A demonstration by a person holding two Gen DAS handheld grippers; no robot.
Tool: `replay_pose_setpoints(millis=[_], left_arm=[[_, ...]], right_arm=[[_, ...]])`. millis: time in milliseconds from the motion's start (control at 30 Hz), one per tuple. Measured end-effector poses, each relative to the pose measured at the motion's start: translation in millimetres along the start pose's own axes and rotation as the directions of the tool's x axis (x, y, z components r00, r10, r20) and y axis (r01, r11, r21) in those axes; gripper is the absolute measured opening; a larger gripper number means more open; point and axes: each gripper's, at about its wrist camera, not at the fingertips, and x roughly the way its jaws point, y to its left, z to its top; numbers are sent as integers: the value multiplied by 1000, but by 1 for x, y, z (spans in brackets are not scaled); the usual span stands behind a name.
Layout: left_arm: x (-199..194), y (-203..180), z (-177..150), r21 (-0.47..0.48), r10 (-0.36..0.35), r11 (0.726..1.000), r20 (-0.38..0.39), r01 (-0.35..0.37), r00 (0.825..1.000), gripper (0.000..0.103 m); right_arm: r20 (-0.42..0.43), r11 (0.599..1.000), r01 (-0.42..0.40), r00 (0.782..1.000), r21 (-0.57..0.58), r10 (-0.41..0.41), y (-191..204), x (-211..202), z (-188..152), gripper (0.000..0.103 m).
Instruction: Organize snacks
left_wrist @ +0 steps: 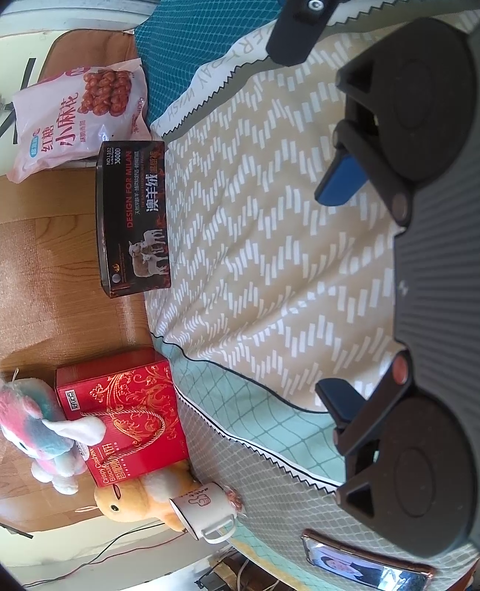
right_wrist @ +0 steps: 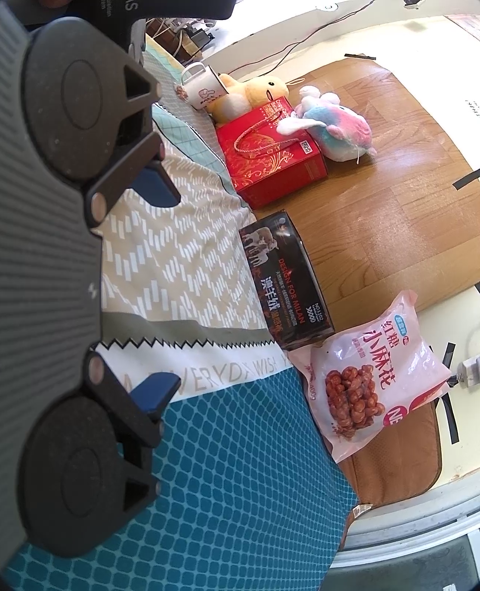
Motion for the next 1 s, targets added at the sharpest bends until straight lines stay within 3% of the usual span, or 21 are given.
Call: replay_pose_setpoints(millis=[1000], left_arm=[[3, -2, 1, 41, 39, 998, 3, -39, 999, 103]], right_arm=[[-3, 1000, 0, 1000, 4, 0, -1, -1, 0, 98]])
